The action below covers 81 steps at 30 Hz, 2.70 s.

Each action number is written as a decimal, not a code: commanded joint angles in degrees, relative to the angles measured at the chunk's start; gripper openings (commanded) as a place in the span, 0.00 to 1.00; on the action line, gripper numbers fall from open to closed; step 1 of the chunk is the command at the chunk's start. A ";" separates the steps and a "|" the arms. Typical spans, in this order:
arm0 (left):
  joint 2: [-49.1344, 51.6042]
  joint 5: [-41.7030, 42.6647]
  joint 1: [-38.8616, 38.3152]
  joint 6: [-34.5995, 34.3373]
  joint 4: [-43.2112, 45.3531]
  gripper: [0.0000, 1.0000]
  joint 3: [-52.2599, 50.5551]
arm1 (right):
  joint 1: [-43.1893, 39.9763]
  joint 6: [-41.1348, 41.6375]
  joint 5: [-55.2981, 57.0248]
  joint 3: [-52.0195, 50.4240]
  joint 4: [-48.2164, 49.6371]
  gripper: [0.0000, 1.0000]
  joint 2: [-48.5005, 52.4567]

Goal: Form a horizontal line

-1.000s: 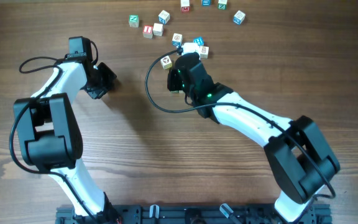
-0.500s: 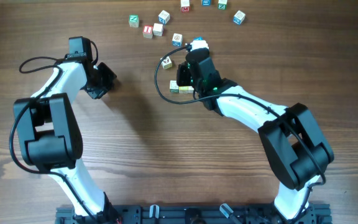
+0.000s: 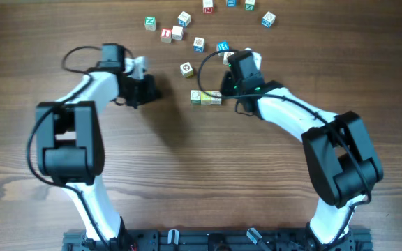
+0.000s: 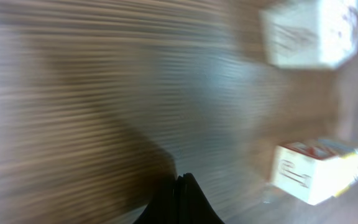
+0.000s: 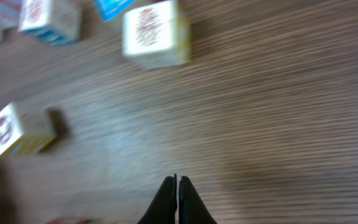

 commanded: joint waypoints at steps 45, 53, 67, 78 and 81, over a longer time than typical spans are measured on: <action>3.13 1.05 -8.90 9.05 5.46 0.04 -2.14 | -0.81 0.68 -15.45 0.35 -1.79 0.05 3.43; 3.13 3.02 -8.90 9.05 5.49 0.04 -2.14 | -0.13 0.59 -15.15 0.35 -1.86 0.05 3.43; 3.13 3.13 -10.51 9.07 5.70 0.04 -2.14 | -0.11 0.61 -15.10 0.35 -1.81 0.05 3.43; 3.13 3.08 -10.60 9.07 5.66 0.04 -2.14 | -0.11 0.61 -14.69 0.35 -1.75 0.05 3.43; 3.13 3.06 -10.60 9.07 5.64 0.04 -2.14 | -0.07 0.61 -14.71 0.35 -1.73 0.04 3.43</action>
